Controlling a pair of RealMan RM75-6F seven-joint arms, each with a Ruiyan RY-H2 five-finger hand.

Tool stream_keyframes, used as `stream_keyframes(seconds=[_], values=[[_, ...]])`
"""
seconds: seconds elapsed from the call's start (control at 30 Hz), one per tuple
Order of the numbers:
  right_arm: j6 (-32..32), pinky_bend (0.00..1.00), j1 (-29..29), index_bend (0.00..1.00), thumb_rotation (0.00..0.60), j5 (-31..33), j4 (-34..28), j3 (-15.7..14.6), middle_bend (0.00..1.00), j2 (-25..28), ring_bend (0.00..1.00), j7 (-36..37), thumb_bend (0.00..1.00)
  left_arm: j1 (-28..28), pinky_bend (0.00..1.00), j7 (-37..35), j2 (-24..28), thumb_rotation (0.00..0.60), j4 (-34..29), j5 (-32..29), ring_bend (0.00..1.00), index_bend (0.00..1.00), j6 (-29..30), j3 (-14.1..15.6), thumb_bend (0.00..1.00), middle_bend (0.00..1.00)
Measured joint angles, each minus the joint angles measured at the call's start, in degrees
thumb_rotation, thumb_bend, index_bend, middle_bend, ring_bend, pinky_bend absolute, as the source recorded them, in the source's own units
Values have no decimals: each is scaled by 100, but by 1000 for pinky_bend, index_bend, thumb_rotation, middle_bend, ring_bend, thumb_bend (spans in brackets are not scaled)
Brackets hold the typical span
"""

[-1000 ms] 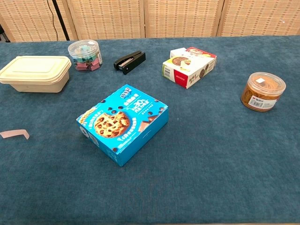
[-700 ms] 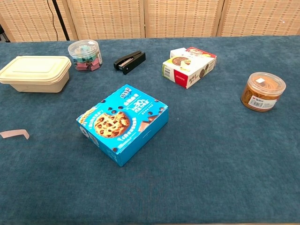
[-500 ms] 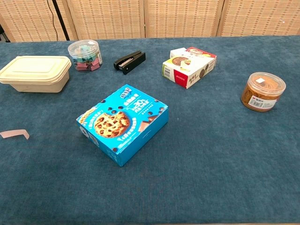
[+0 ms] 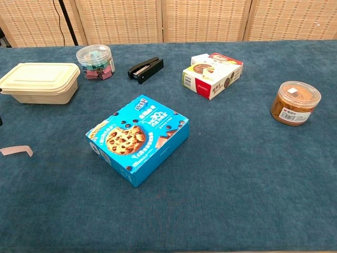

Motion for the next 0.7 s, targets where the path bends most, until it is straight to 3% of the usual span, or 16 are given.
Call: stream_keyframes(seconds=[0.23, 0.7], values=[[-54, 0, 11, 0, 600, 49, -21, 1, 0, 37, 0, 49, 0, -104, 0, 68, -272, 600, 289, -395, 0, 443, -259, -132, 253, 0], [-27, 0, 11, 0, 600, 46, 6, 21, 0, 40, 0, 175, 0, -179, 0, 173, -730, 600, 618, -476, 0, 487, -272, -121, 257, 0]])
